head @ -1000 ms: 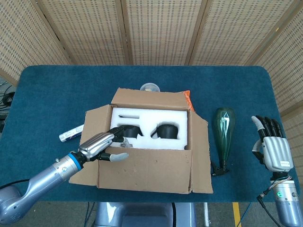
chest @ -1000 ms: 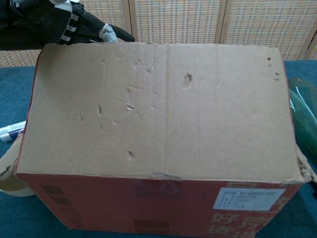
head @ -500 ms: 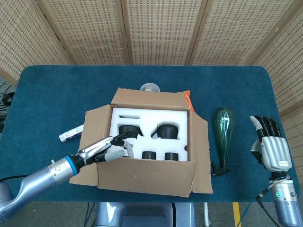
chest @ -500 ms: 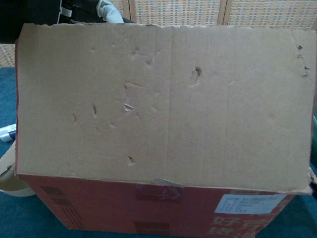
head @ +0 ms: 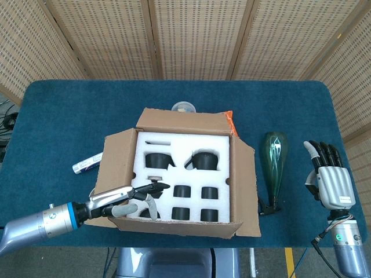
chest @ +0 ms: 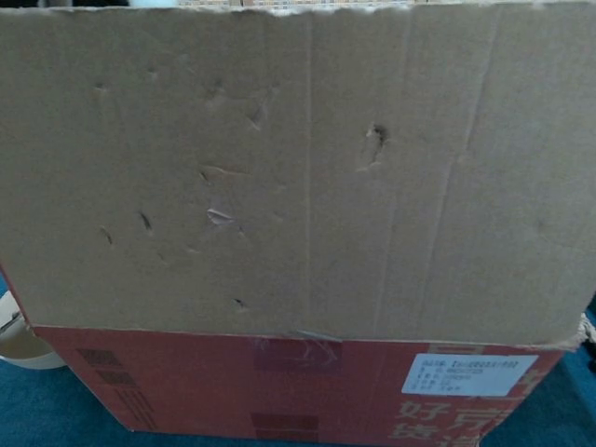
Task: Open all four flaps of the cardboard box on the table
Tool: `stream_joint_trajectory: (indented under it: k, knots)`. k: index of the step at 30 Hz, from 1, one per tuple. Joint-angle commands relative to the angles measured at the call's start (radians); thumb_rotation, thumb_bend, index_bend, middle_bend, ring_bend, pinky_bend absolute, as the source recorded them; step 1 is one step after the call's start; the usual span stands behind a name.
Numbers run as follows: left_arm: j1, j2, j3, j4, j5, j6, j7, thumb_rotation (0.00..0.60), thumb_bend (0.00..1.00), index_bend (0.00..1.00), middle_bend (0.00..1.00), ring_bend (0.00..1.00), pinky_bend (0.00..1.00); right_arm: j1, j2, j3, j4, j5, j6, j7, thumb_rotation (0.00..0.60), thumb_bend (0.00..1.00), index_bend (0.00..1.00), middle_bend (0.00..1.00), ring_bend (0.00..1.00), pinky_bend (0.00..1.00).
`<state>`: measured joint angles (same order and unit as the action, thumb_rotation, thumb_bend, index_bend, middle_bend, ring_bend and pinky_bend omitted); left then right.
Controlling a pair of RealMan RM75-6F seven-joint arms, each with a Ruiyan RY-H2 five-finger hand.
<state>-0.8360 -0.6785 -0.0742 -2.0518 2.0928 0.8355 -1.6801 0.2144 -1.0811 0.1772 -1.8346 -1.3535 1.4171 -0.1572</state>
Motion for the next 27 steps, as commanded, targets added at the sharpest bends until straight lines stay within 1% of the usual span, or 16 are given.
stream_joint_trajectory:
  k: [1, 3, 5, 9, 16, 23, 27]
  knots:
    - [-0.044, 0.03, 0.075, 0.041, 0.082, 0.085, -0.084, 0.068, 0.09, 0.43, 0.0, 0.0, 0.0, 0.001, 0.0, -0.001, -0.002, -0.001, -0.001, -0.004, 0.6, 0.97, 0.06, 0.09, 0.0, 0.0]
    - [-0.051, 0.047, 0.114, 0.05, 0.125, 0.134, -0.098, 0.067, 0.09, 0.43, 0.0, 0.0, 0.0, 0.001, 0.0, -0.001, -0.005, 0.0, -0.001, -0.007, 0.6, 0.97, 0.06, 0.09, 0.0, 0.0]
    - [-0.06, 0.056, 0.139, 0.056, 0.14, 0.164, -0.101, 0.065, 0.09, 0.43, 0.0, 0.0, 0.0, 0.002, 0.0, -0.001, -0.008, 0.001, -0.002, -0.008, 0.6, 0.97, 0.06, 0.09, 0.0, 0.0]
    - [-0.072, 0.064, 0.172, 0.057, 0.155, 0.194, -0.092, 0.066, 0.09, 0.43, 0.0, 0.0, 0.0, 0.001, 0.001, -0.002, -0.011, 0.0, -0.001, -0.01, 0.6, 0.97, 0.06, 0.09, 0.0, 0.0]
    - [-0.1, 0.075, 0.227, 0.047, 0.199, 0.223, -0.086, 0.065, 0.09, 0.42, 0.0, 0.0, 0.0, 0.0, 0.002, -0.003, -0.013, -0.002, 0.001, -0.01, 0.6, 0.97, 0.06, 0.09, 0.0, 0.0]
    - [-0.145, 0.076, 0.302, 0.04, 0.265, 0.243, -0.101, 0.062, 0.09, 0.42, 0.0, 0.0, 0.0, -0.002, 0.005, -0.004, -0.013, -0.003, 0.003, -0.005, 0.6, 0.97, 0.06, 0.09, 0.0, 0.0]
    - [-0.167, 0.072, 0.337, 0.038, 0.291, 0.24, -0.105, 0.062, 0.09, 0.41, 0.0, 0.0, 0.0, -0.002, 0.004, -0.005, -0.011, -0.002, 0.002, -0.002, 0.6, 0.97, 0.06, 0.09, 0.0, 0.0]
